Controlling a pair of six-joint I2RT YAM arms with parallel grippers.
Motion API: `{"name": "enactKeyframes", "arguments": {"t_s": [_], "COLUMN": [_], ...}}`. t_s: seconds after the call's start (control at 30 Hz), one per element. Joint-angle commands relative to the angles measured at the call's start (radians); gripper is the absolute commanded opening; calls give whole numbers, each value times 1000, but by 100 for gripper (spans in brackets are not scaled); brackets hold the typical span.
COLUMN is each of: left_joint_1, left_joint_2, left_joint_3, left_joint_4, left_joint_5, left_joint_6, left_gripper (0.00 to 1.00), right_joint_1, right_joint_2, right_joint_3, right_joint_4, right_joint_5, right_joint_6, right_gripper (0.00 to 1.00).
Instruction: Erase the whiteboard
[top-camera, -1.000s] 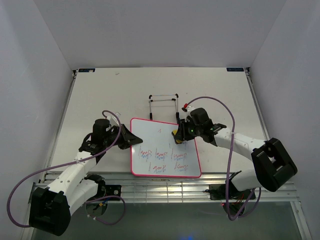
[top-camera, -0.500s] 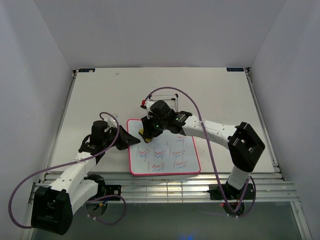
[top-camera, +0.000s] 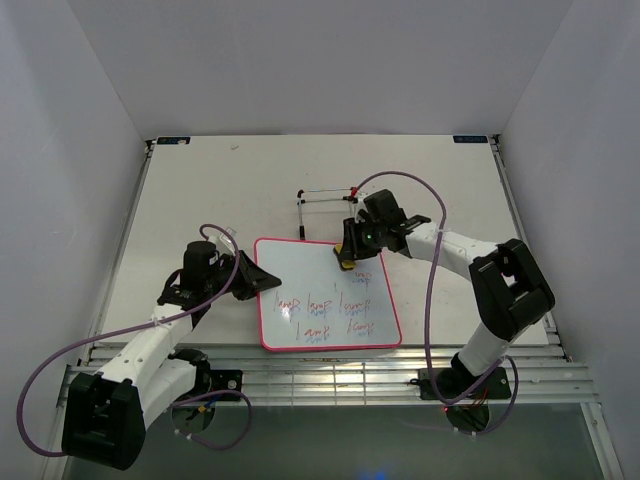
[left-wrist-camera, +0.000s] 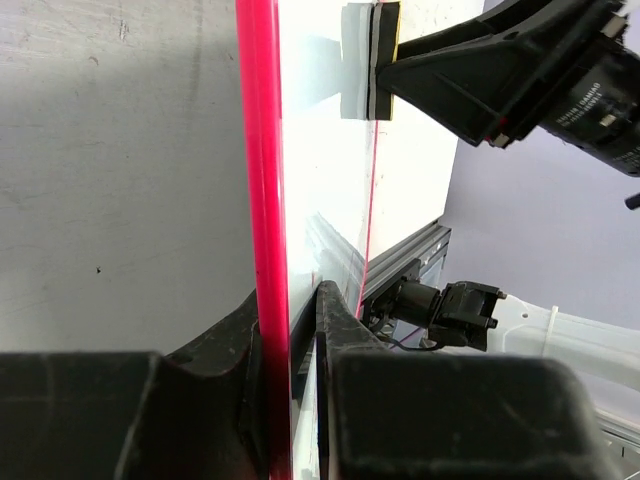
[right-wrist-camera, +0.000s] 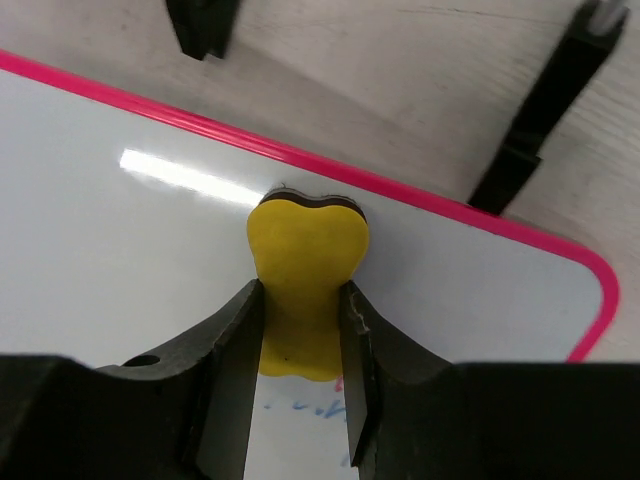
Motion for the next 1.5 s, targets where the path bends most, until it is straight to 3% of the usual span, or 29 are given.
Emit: {"name": "enactKeyframes", "arguments": {"t_s": [0.0, 0.13, 0.37, 0.53, 0.7, 0.93, 1.2, 1.47], "left_joint_1": [-14, -14, -14, -14, -12, 6, 34, 38], "left_joint_2": [-9, -3, 0, -7, -47, -69, -84, -69], "left_joint_3": [22, 16, 14, 19, 37, 68, 80, 73], "left_joint_4": [10, 18, 18, 14, -58, -128, -160, -135], "left_joint_5": [-184, -175, -176, -188, -259, -305, -305, -270], "left_joint_6": [182, 185, 186, 182, 188, 192, 203, 209], "left_gripper": [0, 0, 0, 0, 0, 0, 0, 0], "right_joint_1": [0, 64, 318, 388, 248, 3, -140, -171], "right_joint_2": [64, 70, 123, 91, -10, -145, -168, -174], "right_joint_3": [-110, -61, 192, 176, -139, -419, -484, -473], "right_joint_4": [-203, -183, -203, -188, -133, -114, -128, -131], "right_joint_5": [55, -16, -30, -4, 4, 12, 41, 35], "right_joint_6": [-62, -50, 2, 22, 37, 21, 33, 8], "right_gripper": [10, 9, 9, 9, 10, 10, 9, 8]}}
